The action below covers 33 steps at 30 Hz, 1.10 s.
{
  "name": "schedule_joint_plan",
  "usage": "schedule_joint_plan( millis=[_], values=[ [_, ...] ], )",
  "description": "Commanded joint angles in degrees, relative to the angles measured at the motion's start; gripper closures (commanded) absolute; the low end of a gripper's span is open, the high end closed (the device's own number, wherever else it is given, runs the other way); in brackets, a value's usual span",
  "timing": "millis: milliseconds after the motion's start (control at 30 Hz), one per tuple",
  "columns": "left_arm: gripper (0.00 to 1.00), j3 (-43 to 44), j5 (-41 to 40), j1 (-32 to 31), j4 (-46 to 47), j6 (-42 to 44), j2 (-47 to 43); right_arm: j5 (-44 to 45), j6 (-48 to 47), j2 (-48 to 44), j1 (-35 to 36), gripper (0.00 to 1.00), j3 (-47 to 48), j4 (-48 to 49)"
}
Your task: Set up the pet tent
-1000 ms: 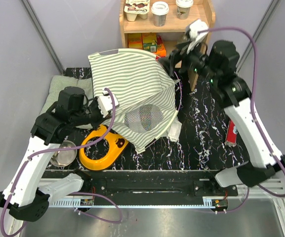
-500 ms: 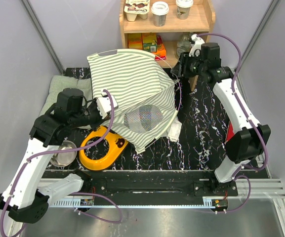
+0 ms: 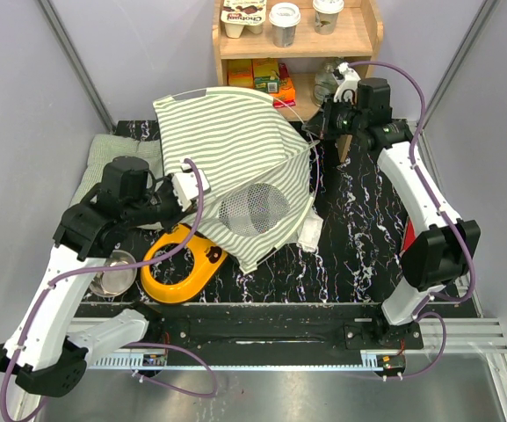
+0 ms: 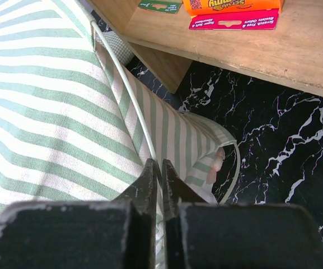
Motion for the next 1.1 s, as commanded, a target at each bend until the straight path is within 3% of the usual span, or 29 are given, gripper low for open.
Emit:
schedule_joint_plan(
  millis=[0,100,200,433,700,900,1067],
  values=[
    [1.0,0.9,-0.6,0.4,-0.1,-1.2,0.2,-2.4,1.3,-4.3,0.3,1.0,-0.5,1.9],
    [0.81,1.6,-0.9,0.4,-0.6,-1.5,0.2,-0.7,1.3,-6.8,0.4,1.0,-1.4,2.0],
    [0.55,2.8,-0.7,0.4,-1.1,-1.5,0.2,1.0,1.3,-10.0,0.3,1.0,-2.9,2.6],
    [0.22,9.7,-0.1,0.4,-3.5,-0.8,1.1,4.4,-1.3,-15.1,1.3,1.0,-1.8,-2.1],
    [0.11,16.8,-4.0,0.4,-3.1,-1.4,1.9,22.2,-4.1,-17.3,7.5,1.0,6.5,-13.1],
    [0.11,17.2,-4.5,0.4,-1.6,-2.5,3.2,34.5,2.0,-24.1,9.0,1.0,3.5,-13.1],
    [0.11,18.5,-1.8,0.4,-1.2,-3.4,4.9,39.0,3.4,-27.4,10.0,1.0,2.9,-16.2]
  ],
)
